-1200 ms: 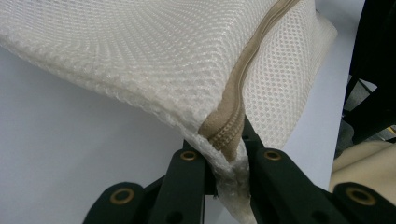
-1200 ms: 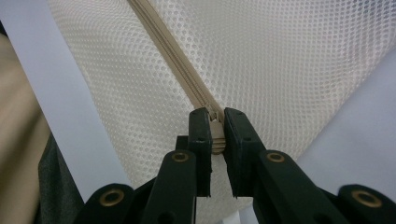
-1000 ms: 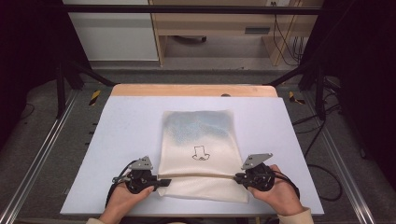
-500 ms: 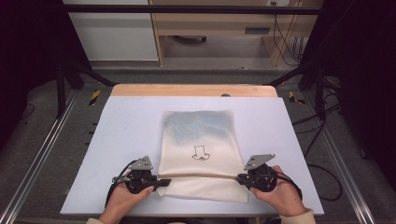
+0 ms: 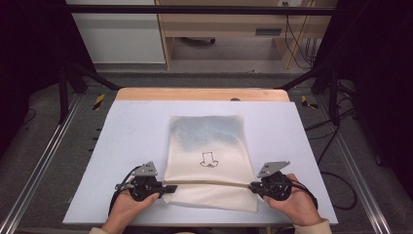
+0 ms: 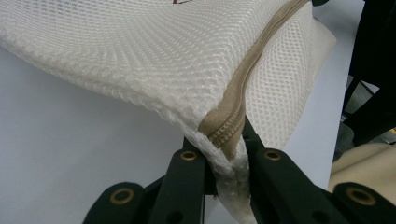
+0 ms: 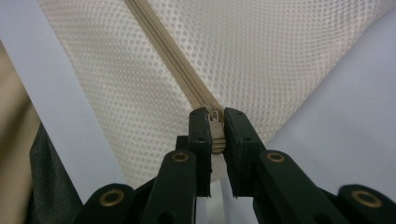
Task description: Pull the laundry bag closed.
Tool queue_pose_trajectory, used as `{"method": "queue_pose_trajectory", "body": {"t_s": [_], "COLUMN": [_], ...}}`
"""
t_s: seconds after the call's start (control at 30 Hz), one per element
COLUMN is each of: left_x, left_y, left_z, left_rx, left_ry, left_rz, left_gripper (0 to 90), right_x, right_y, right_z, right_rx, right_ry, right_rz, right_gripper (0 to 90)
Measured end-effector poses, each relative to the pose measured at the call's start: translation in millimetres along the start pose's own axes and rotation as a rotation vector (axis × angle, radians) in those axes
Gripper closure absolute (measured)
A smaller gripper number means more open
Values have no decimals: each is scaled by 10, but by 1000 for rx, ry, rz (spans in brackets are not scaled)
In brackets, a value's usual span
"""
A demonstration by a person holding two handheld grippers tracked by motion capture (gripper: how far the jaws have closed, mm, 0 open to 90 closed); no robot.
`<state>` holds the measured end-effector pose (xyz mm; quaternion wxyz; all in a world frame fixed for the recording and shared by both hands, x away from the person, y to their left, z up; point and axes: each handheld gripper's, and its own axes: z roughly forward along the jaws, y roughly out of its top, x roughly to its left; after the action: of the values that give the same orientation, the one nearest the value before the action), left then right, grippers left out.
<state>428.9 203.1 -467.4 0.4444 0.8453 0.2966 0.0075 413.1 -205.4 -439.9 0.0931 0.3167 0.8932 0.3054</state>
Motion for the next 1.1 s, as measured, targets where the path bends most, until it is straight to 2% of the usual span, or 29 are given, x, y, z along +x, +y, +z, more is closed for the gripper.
{"method": "queue_pose_trajectory", "body": {"t_s": [0.37,0.73,0.87,1.1], "left_x": [-10,-21,-19,-19], "left_y": [0,2,0,4], "left_z": [17,19,18,22], "left_rx": [12,9,10,11], "left_ry": [-3,2,2,-2], "left_rz": [12,12,11,13], "left_gripper": [846,846,845,845], "right_x": [-32,-29,-30,-40], "right_y": [-31,-30,-36,-45], "right_z": [-24,-28,-23,-21], "right_rx": [7,11,28,27], "right_ry": [-8,-11,-31,-25], "right_rz": [15,16,9,10], "right_gripper": [819,819,819,819]}}
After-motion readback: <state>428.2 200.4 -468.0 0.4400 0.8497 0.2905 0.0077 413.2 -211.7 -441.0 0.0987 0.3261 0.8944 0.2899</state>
